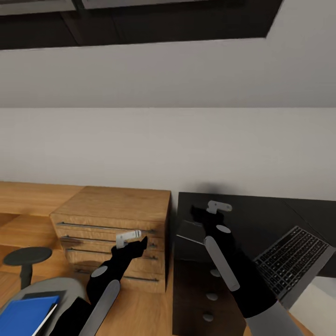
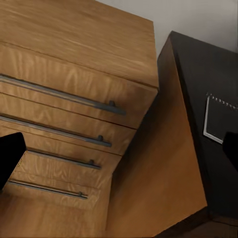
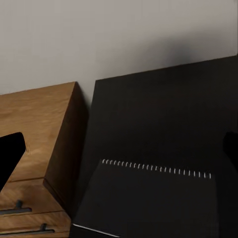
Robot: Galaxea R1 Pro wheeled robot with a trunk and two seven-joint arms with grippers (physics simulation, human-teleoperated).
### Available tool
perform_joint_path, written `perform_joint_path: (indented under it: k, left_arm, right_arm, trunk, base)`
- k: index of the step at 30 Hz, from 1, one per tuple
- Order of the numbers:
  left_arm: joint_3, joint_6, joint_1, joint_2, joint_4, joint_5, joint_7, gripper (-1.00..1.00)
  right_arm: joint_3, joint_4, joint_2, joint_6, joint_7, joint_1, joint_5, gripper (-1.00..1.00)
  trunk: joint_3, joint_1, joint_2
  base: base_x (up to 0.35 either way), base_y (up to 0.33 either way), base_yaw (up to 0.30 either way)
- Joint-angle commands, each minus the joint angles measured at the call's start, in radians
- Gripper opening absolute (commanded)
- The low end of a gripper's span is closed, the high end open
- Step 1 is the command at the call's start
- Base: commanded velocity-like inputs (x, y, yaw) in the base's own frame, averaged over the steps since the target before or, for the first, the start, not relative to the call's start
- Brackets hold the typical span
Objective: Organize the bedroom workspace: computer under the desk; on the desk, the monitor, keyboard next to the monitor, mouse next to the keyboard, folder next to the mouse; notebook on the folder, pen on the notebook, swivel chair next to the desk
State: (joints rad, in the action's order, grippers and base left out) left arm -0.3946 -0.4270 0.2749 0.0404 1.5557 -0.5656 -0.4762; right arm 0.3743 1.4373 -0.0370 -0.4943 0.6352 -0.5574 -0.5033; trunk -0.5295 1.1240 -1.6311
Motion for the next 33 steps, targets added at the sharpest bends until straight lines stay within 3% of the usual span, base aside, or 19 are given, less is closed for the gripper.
perform_joint_path:
  k: [1,10,14,15,16,17,21,26,33]
  left_arm:
    - [-0.003,-0.001,0.001,0.001,0.002,-0.010,-0.010,1.00]
    - [-0.003,-0.001,0.001,0.001,0.002,-0.008,-0.009,1.00]
    - [-0.003,-0.001,0.001,0.002,0.006,-0.008,-0.008,1.00]
    - [-0.002,-0.001,0.001,0.002,0.011,-0.008,-0.007,1.00]
    - [-0.002,-0.001,0.001,0.002,0.013,-0.008,-0.007,1.00]
    - [-0.002,-0.001,0.001,0.003,0.018,-0.008,-0.007,1.00]
    - [-0.001,-0.001,0.001,0.004,0.022,-0.008,-0.007,1.00]
    - [-0.002,0.000,0.001,0.003,0.024,-0.008,-0.007,1.00]
    - [-0.003,0.000,0.001,0.001,0.034,-0.010,-0.007,1.00]
  right_arm:
    - [0.001,0.002,0.000,-0.003,0.008,-0.001,-0.009,1.00]
    - [0.002,0.000,0.000,-0.003,0.006,-0.001,-0.014,1.00]
    - [0.011,-0.051,-0.002,0.003,-0.021,-0.008,-0.001,1.00]
    - [0.012,-0.281,-0.002,0.014,-0.118,-0.174,0.031,1.00]
    - [0.011,-0.380,-0.002,0.031,-0.148,-0.239,0.040,1.00]
    - [0.010,-0.556,-0.003,0.074,-0.187,-0.339,0.049,1.00]
    - [0.009,-0.923,-0.003,0.204,-0.266,-0.528,0.056,1.00]
    - [0.009,-1.217,-0.001,0.369,-0.404,-0.633,0.049,1.00]
    - [0.010,-1.389,-0.029,0.390,-0.445,-0.638,0.043,1.00]
  trunk:
    - [-0.001,0.001,-0.001]
    - [-0.002,0.001,-0.001]
    - [-0.002,0.001,-0.001]
    - [-0.002,0.001,-0.001]
    - [-0.002,0.001,-0.001]
    - [-0.002,0.001,-0.001]
    - [-0.002,0.001,-0.001]
    - [-0.002,0.001,-0.001]
    - [-0.002,0.001,-0.001]
  base:
    - [0.308,0.000,0.055]
    - [0.178,0.000,0.015]
    - [0.003,0.000,0.000]
    - [0.000,0.000,0.000]
    - [0.000,0.000,0.000]
    - [0.000,0.000,0.000]
    - [0.000,0.000,0.000]
    - [0.000,0.000,0.000]
    - [0.000,0.000,0.000]
